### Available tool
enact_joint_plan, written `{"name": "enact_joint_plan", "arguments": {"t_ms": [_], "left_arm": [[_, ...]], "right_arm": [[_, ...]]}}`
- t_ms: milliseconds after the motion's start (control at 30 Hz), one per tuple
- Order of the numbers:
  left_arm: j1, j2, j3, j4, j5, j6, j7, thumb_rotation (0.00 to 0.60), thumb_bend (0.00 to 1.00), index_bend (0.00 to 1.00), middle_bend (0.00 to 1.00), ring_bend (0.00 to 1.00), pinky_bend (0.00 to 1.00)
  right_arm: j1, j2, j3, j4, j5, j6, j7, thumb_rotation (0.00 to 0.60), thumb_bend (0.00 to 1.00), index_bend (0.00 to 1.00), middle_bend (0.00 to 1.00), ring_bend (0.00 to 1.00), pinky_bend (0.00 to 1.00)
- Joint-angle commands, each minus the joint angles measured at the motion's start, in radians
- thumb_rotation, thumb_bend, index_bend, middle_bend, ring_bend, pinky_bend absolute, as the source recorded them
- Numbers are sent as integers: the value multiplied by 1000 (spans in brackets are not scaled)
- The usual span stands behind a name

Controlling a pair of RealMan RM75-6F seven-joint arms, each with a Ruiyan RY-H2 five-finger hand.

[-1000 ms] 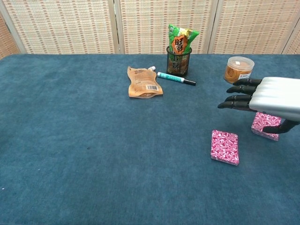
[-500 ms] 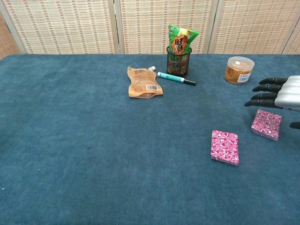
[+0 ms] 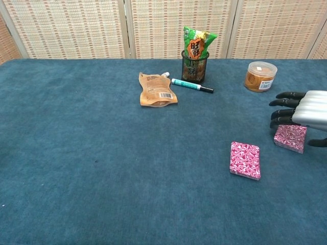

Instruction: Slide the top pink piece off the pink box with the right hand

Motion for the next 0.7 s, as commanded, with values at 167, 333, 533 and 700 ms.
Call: {"name": "enact_joint_plan", "arguments": {"t_ms": [167,333,533,700], "left_arm": [[-1,0,-1,2,-2,-3,-2,600,476,0,98,125,200],[-2,0,-2,3,-5,-6,-2,600,476,0,98,125,200],[-4,-1,-1,4,-6,-9,-3,600,477,0,98,125,200],[-4,-1,-2,3,-8,-11,-3,600,476,0,97,126,200]], "right_arm": [[4,-11,0,9,2,-3,5,600,219,268,215,41,47],[4,-16,-1,14,3,-5,5,600,220,271,217,41,48],[6,-23,0,20,5,-2,13,600,220,300,235,55,53],[6,-27,1,26,9,-3,12,600,219,316,247,64,54]]}}
